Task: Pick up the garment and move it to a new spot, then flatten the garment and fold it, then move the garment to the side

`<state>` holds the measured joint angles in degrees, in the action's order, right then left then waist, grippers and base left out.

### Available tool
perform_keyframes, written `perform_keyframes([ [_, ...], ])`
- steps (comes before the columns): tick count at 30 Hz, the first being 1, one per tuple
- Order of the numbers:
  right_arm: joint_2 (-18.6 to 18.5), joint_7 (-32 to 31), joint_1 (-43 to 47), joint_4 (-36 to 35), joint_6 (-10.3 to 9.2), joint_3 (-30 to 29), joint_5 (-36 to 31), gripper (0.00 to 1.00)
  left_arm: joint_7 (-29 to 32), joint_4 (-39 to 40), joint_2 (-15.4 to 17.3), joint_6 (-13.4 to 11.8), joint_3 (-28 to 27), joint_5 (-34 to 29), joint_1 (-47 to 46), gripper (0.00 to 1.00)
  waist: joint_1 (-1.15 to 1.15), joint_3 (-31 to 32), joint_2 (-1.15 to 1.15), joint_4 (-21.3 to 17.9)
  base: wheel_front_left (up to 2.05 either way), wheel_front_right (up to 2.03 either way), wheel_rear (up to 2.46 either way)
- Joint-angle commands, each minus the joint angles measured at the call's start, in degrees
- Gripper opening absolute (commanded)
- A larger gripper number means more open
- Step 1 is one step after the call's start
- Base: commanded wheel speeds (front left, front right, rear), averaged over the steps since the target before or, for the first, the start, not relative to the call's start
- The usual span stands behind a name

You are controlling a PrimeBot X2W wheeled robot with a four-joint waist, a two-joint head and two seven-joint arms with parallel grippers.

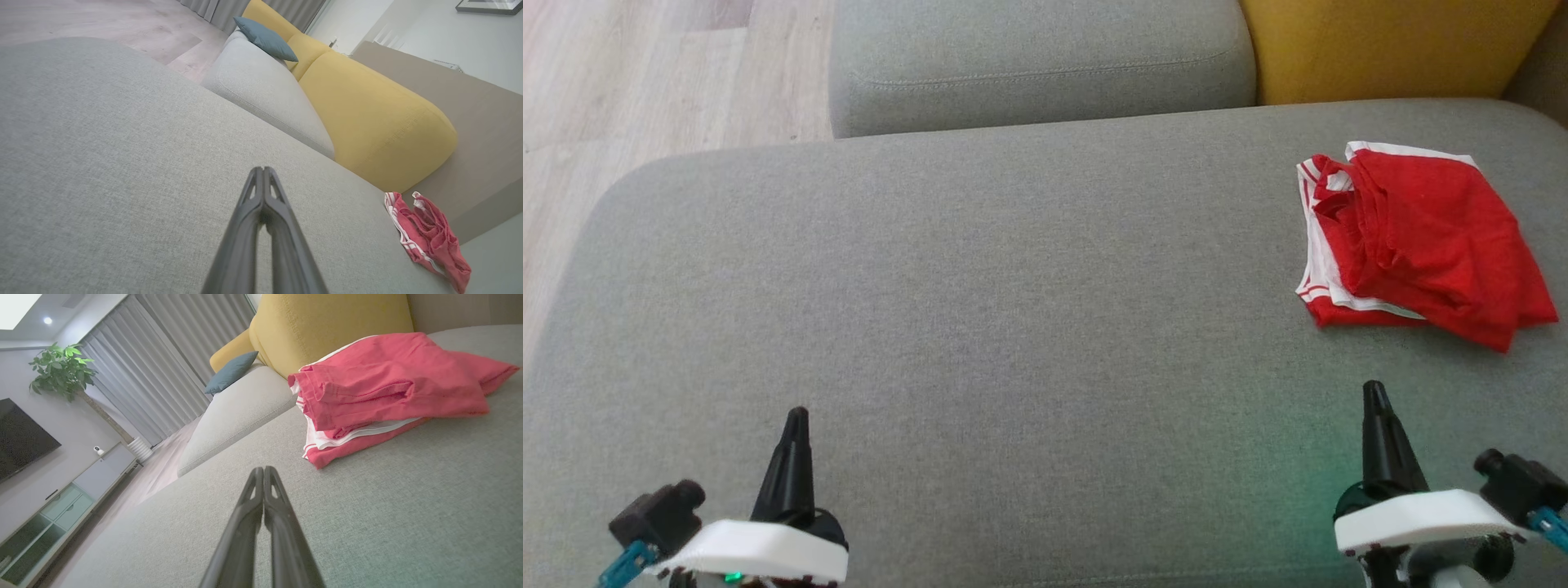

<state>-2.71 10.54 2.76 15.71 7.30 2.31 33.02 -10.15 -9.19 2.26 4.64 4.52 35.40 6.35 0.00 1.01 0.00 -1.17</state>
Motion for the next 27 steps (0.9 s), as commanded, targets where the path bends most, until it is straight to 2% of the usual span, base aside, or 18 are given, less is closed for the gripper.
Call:
perform_keyframes([
  [1,-0.85,-0.48,-3.38,-1.88,0.05,-0.17,1.64,0.00,0.19,1.69,0.75,0.48,-1.37,1.44,-3.33,0.00,0.00,-0.02,0.00,0.01,0.00,0.00,0.00],
  [27,-1.23,-4.56,-4.89,-1.87,0.09,-1.85,18.67,0.00,4.43,-0.11,1.10,1.16,-3.58,17.64,-5.89,0.00,0.00,-0.35,0.00,0.34,0.00,0.00,0.00],
])
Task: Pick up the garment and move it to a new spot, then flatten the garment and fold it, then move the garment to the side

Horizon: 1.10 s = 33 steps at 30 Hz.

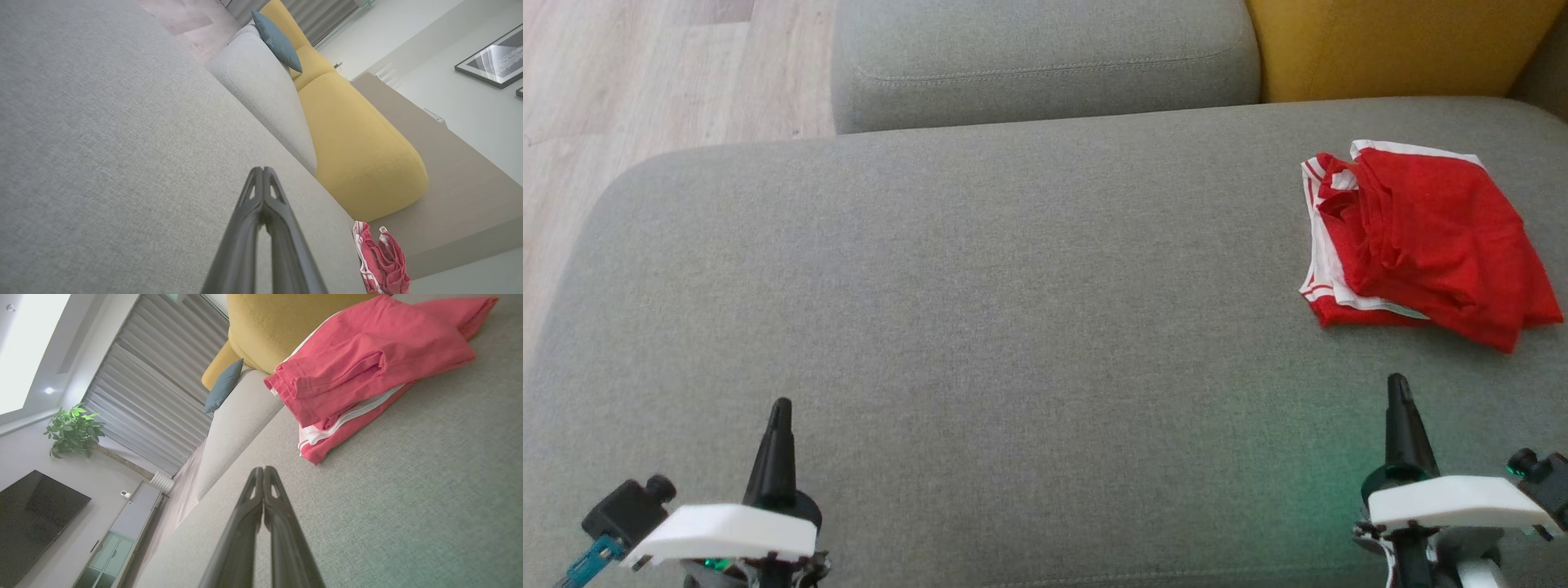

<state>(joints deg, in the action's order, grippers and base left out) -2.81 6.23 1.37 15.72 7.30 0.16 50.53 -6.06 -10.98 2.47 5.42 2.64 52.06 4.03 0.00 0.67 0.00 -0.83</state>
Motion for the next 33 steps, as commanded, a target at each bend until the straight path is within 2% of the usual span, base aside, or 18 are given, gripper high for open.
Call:
perform_keyframes([
  [1,-1.14,-0.41,-3.56,-1.88,0.09,0.24,1.78,0.00,0.51,1.61,0.90,0.40,-1.79,1.58,-3.66,0.00,0.00,-0.02,0.00,0.02,0.00,0.00,0.00],
  [33,-1.27,-5.42,-5.33,-1.84,0.13,-2.10,20.97,0.00,5.62,-0.53,1.09,1.17,-4.63,19.90,-6.65,0.00,0.00,-0.40,0.00,0.40,0.00,0.00,0.00],
])
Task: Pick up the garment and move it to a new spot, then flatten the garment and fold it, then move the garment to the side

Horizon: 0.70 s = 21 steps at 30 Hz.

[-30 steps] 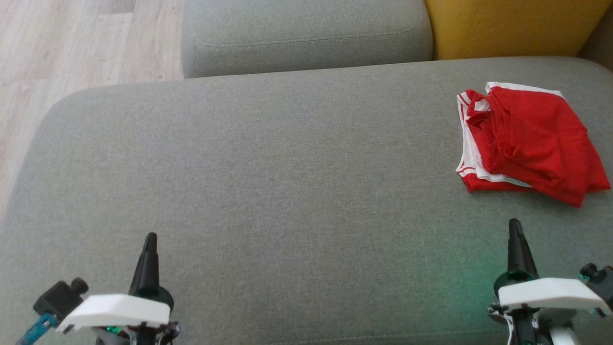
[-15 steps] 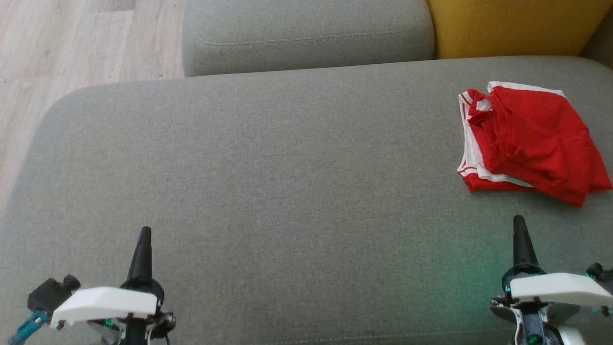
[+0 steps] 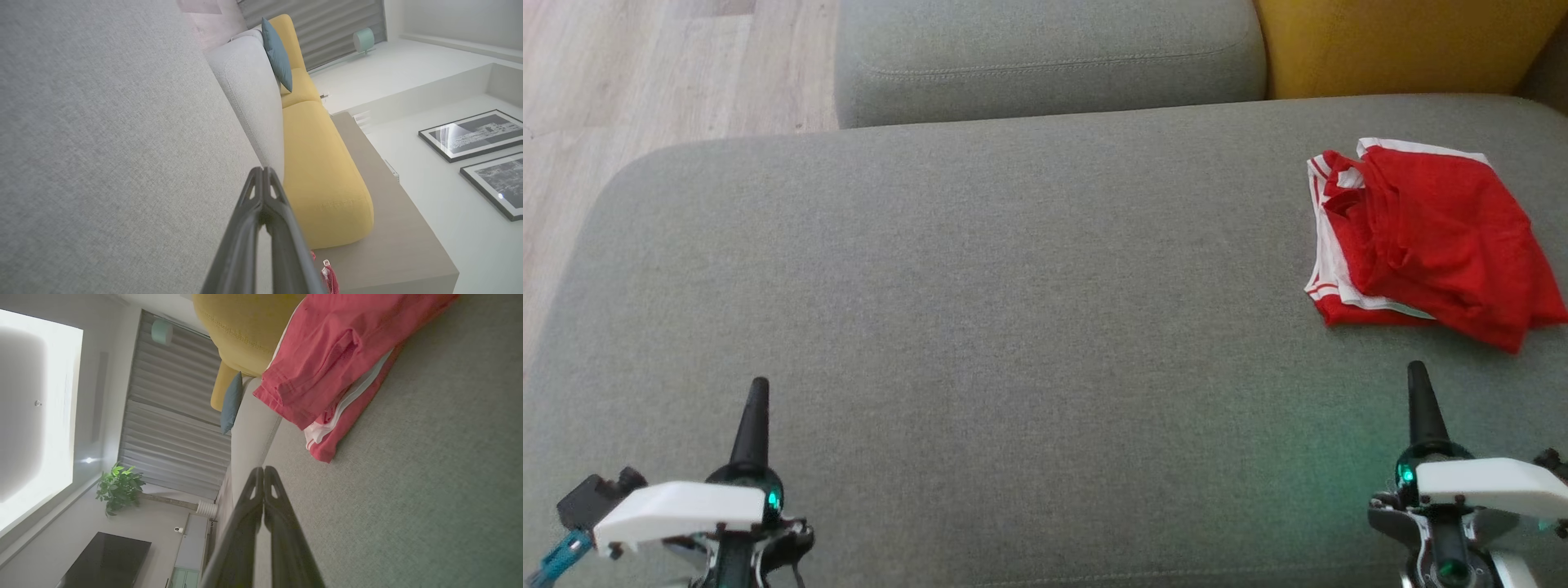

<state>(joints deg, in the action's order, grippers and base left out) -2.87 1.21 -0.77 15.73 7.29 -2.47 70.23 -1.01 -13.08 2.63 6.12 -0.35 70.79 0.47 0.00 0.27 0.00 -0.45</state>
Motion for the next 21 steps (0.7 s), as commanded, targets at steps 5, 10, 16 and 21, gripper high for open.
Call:
perform_keyframes([
  [5,-1.20,-1.23,-3.48,-1.84,0.15,0.12,4.34,0.00,1.41,1.22,0.95,0.59,-2.12,4.12,-3.57,0.00,0.00,-0.07,0.00,0.07,0.00,0.00,0.00],
  [10,-1.20,-2.06,-3.76,-1.84,0.16,-0.29,7.39,0.00,2.25,0.87,0.96,0.72,-2.60,7.04,-4.05,0.00,0.00,-0.13,0.00,0.13,0.00,0.00,0.00],
  [16,-1.19,-3.07,-4.11,-1.83,0.17,-0.79,11.07,0.00,3.27,0.45,0.97,0.87,-3.19,10.56,-4.64,0.00,0.00,-0.20,0.00,0.20,0.00,0.00,0.00],
  [21,-1.18,-3.91,-4.40,-1.82,0.18,-1.21,14.13,0.00,4.12,0.10,0.98,0.99,-3.68,13.49,-5.12,0.00,0.00,-0.27,0.00,0.27,0.00,0.00,0.00],
])
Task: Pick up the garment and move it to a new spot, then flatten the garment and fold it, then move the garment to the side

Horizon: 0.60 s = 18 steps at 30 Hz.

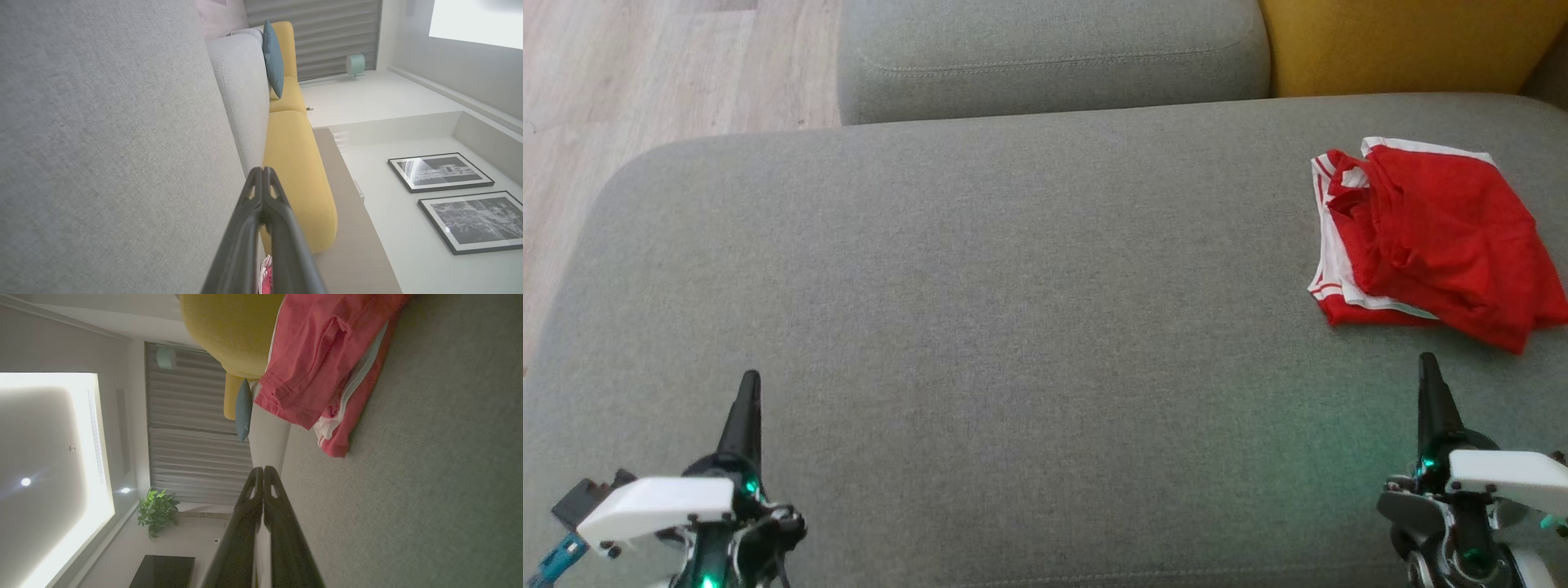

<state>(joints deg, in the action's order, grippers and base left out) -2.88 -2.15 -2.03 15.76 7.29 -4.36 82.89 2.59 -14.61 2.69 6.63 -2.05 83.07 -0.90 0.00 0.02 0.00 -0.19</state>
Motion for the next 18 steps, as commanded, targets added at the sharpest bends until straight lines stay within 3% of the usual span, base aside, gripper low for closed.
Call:
perform_keyframes([
  [1,-1.17,-0.72,-3.20,-1.85,0.18,0.59,2.09,0.00,0.70,1.56,0.93,0.51,-2.07,1.79,-3.85,0.00,0.00,-0.02,0.00,0.02,0.00,0.00,0.00],
  [18,-1.10,-3.12,-4.01,-1.82,0.20,-0.64,10.54,0.00,3.10,0.59,0.92,0.86,-3.48,9.91,-5.20,0.00,0.00,-0.20,0.00,0.19,0.00,0.00,0.00],
])
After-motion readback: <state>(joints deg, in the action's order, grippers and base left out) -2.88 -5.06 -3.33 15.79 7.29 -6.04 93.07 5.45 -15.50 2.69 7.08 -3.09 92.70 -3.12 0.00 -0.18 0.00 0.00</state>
